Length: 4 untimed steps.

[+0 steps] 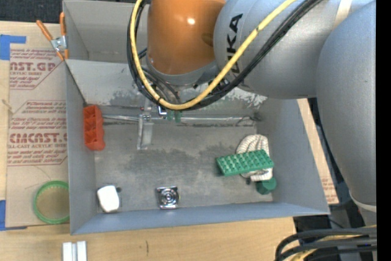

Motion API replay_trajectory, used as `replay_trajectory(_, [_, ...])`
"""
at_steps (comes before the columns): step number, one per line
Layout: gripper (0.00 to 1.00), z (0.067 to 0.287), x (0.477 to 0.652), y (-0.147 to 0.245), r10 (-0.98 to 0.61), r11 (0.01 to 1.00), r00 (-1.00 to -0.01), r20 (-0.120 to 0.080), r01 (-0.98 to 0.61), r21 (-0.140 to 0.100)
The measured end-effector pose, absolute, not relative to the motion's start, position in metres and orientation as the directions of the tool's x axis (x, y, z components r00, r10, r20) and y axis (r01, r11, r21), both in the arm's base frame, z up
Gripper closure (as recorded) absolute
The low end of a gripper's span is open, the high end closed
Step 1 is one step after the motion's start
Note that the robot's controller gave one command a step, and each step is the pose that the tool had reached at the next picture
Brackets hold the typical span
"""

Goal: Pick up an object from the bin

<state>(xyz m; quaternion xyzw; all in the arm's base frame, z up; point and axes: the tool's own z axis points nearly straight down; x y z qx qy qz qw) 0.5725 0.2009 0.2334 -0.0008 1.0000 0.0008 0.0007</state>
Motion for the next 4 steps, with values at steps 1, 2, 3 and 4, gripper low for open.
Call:
replay_trajectory(1, [0.00, 0.197, 0.584, 0.196, 0.004, 1.000, -1.000, -0.008, 0.004, 0.005])
replay_trajectory(2, [1.00, 0.162, 0.578, 0.164, -0.006, 1.000, -1.000, -0.002, -0.006, 0.003])
replay_trajectory(3, [0.00, 0.162, 0.578, 0.164, -0.006, 1.000, -1.000, -0.002, -0.006, 0.003])
replay_trajectory(4, [1.00, 0.162, 0.578, 0.164, -0.006, 1.000, -1.000, -0.002, -0.006, 0.003])
